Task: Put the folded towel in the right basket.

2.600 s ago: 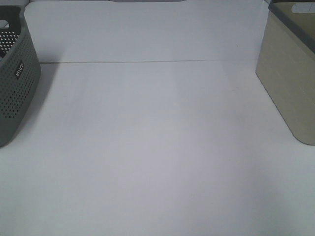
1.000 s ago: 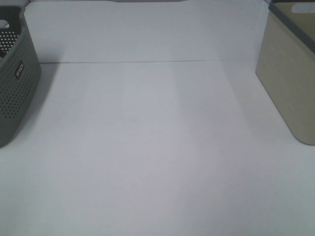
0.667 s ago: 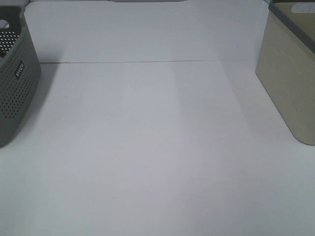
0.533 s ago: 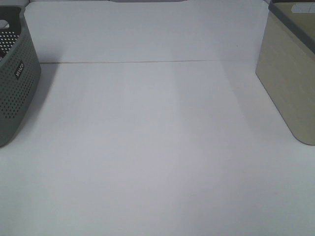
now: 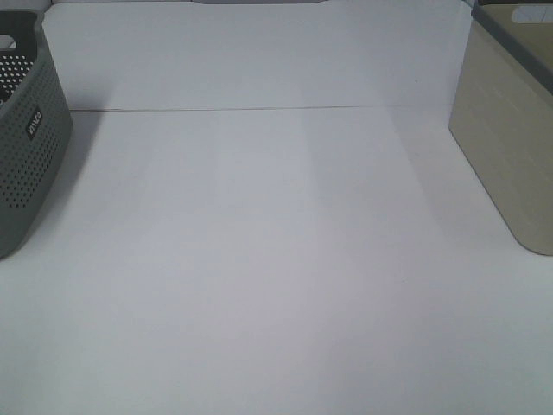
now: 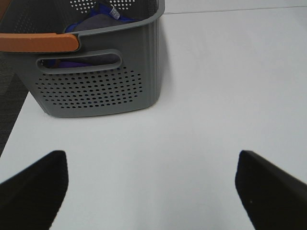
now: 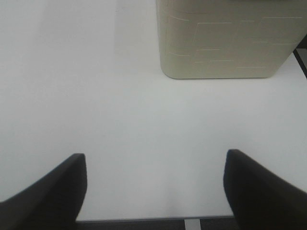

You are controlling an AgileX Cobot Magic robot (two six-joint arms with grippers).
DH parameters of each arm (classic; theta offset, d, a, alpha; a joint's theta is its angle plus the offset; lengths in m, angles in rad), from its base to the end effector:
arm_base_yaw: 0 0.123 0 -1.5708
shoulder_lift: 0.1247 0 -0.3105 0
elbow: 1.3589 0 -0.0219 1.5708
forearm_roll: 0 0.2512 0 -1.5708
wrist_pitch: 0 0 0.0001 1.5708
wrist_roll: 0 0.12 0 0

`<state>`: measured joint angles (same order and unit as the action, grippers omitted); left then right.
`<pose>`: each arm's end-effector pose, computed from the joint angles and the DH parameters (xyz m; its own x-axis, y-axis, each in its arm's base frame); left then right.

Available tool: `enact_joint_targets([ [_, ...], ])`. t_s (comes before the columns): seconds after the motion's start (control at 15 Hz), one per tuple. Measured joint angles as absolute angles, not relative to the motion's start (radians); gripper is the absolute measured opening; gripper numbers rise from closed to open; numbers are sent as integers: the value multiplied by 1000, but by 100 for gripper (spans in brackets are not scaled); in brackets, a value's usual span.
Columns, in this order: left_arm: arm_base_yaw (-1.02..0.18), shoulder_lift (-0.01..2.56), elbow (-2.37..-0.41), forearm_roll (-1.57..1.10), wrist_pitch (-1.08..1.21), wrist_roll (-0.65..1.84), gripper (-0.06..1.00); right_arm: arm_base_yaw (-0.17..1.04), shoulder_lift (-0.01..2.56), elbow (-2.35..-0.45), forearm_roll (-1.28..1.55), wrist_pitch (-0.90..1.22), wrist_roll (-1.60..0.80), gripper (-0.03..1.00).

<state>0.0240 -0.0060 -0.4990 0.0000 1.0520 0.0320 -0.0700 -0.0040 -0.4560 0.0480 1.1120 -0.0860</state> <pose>-0.0046 -0.0001 0.2648 -0.4442 0.0213 -0.8957 -0.0098 0.9995 0.0287 -0.0035 0.0054 0.2456 -0.5346 -0.0273 -0.8447 -0.0010 0.9995 -0.0317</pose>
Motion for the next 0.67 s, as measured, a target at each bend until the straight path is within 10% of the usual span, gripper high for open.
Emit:
enact_joint_targets([
  [0.67, 24, -6, -499, 0, 1052, 32, 88, -70, -4, -456, 51, 1112, -104, 76],
])
